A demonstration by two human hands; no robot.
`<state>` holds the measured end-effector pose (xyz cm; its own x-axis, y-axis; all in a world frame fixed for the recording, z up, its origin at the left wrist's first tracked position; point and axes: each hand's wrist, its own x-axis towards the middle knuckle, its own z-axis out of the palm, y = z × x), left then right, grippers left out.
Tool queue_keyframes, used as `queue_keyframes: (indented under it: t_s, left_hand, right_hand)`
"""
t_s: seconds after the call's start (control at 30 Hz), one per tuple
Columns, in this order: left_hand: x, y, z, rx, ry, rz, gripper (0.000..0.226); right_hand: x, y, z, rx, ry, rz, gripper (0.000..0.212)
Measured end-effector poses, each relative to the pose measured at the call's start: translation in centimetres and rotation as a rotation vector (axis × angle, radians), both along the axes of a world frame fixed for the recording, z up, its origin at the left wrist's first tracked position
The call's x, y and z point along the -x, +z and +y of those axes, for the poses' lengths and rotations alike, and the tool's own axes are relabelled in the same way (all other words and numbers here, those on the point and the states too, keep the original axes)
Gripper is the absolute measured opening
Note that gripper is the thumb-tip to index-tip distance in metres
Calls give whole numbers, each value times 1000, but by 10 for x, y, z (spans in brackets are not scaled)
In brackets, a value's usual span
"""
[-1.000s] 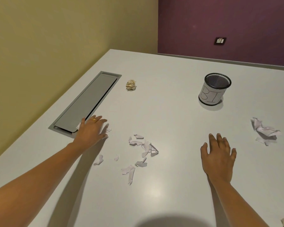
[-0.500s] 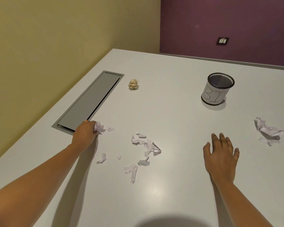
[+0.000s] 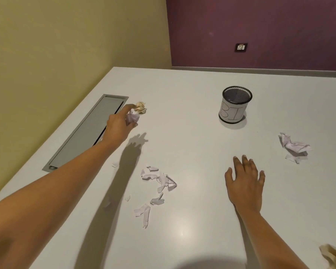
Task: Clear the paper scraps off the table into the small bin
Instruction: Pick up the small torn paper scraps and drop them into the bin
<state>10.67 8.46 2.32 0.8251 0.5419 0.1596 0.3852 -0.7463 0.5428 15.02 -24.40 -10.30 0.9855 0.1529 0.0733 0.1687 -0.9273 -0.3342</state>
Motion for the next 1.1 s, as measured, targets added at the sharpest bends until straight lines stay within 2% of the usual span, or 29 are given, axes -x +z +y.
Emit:
queue_keyframes:
  t_s: [0.23, 0.43, 0.63, 0.83, 1.0, 1.1]
  left_hand:
    - [-97, 21, -69, -36, -328, -78, 9]
    - [-177, 38, -135, -146, -507, -27, 27]
    - [-227, 30, -174, -203, -577, 35, 25]
    - [-248, 3, -193, -151, -640, 156, 27]
    - [-254, -4, -200, -161, -646, 216, 35]
    - [-255, -2, -198, -181, -635, 244, 23]
  right_hand:
    - [-2, -3, 0, -3, -9, 23, 46]
    - [-2, -3, 1, 36, -21, 1, 46]
    - [-2, -4, 2, 45, -49, -57, 44]
    - [-3, -1, 2, 92, -65, -102, 51]
    - [-3, -6, 2, 55, -65, -82, 43]
    - [-2, -6, 3, 73, -79, -121, 42]
